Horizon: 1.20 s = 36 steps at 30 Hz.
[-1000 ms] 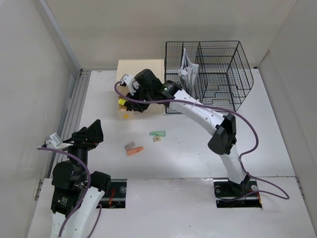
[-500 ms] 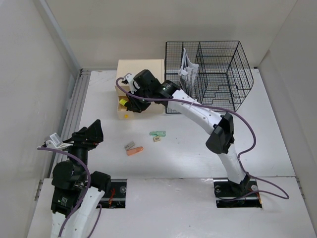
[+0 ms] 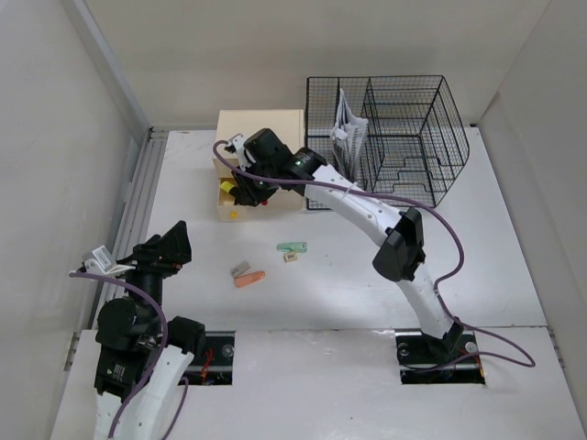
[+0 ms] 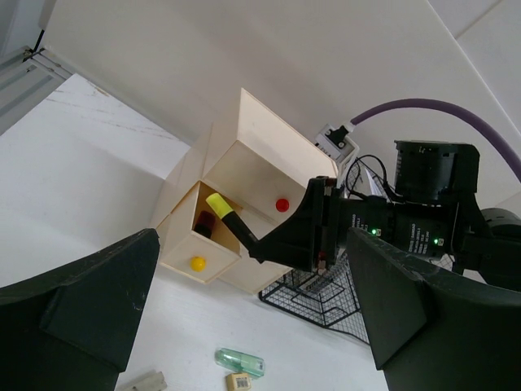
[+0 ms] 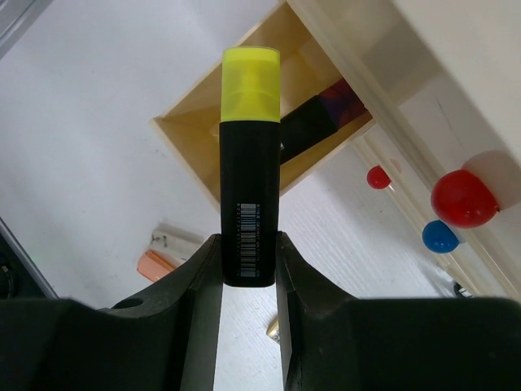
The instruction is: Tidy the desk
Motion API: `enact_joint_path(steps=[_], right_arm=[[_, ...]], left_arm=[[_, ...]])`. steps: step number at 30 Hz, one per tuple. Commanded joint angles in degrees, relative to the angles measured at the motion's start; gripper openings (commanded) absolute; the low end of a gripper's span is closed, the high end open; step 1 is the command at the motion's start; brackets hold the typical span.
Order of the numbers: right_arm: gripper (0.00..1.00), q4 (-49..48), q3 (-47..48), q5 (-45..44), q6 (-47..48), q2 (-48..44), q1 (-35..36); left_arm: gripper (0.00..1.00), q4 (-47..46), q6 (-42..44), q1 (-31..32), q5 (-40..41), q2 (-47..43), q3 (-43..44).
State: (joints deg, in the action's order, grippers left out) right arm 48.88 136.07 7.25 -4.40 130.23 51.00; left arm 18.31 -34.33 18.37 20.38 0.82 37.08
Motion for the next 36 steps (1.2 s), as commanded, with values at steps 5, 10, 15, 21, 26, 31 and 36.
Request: enact_joint_path(steps=[5, 10, 15, 21, 26, 31, 36], right_arm=[[0.0, -1.33, 3.76, -0.31, -0.96, 0.63, -1.52], [0.0, -1.33, 4.29, -0.3, -1.48, 1.16, -1.52], [0.0, -1.33, 4.29, 0.23, -1.48, 1.69, -1.52], [0.0, -1.33, 4.29, 1.28, -2.01, 2.22, -1.52], [0.0, -1.33, 4.29, 1.9, -2.01, 2.74, -1.52], [0.0, -1.86, 4.29, 1.9, -2.01, 2.74, -1.52], [0.06, -1.86, 4.82, 3.03, -2.01, 2.74, -1.52]], left_arm=[[0.99, -1.96, 1.02, 0.26, -0.08, -0.82, 0.89], [0.99, -1.96, 1.02, 0.26, -0.08, -0.82, 0.89], [0.99, -1.96, 1.02, 0.26, -0.08, -0.82, 0.89], [0.99, -1.96, 1.02, 0.26, -0.08, -0.82, 0.89], [0.99, -1.96, 1.02, 0.26, -0.08, -0.82, 0.89], [0.99, -1.96, 1.02, 0.26, -0.08, -0.82, 0.89], [0.99, -1.96, 1.02, 0.26, -0.08, -0.82, 0.89]])
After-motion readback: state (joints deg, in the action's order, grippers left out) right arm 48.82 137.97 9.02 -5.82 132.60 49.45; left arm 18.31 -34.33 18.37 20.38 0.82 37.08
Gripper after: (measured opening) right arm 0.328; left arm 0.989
